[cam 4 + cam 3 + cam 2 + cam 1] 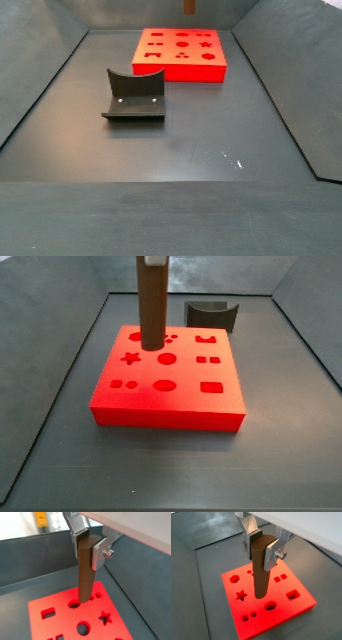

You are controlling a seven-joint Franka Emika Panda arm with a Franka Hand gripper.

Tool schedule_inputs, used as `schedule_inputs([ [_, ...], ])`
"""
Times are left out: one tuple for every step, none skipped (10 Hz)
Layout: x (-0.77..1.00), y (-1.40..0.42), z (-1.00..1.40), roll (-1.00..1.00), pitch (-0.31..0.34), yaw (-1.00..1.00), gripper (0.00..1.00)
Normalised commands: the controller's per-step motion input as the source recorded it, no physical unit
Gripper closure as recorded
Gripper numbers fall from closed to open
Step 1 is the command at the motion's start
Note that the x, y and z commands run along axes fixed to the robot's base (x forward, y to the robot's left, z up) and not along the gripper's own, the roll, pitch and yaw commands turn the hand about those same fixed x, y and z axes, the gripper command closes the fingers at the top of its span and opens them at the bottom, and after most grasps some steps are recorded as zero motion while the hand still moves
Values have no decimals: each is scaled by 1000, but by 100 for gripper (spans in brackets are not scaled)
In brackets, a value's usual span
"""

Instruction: Insert the oval object.

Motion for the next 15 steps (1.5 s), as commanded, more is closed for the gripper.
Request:
schedule_inputs([
  [-71, 0, -291, 37, 171, -951, 100],
  [-74, 0, -294, 40, 143, -977, 100],
  [0, 0, -286, 0, 0, -1000, 100],
  [0, -40, 0, 46, 0, 0, 100],
  [-77, 0, 0, -114, -120, -103, 100],
  [-109, 63, 6, -494, -200, -434, 100],
  [0, 0, 26, -500, -249, -609, 100],
  [0, 0, 37, -500, -260, -603, 100],
  [0, 240, 57, -447, -143, -254, 100],
  [0, 0, -26, 0, 0, 0, 100],
  [-3, -114, 17, 36, -27, 0, 100],
  [-297, -329, 229, 216, -246, 0, 100],
  [360, -463, 297, 224, -104, 49, 100],
  [560, -443, 349, 171, -137, 66, 100],
  [400, -303, 114, 91, -237, 66, 100],
])
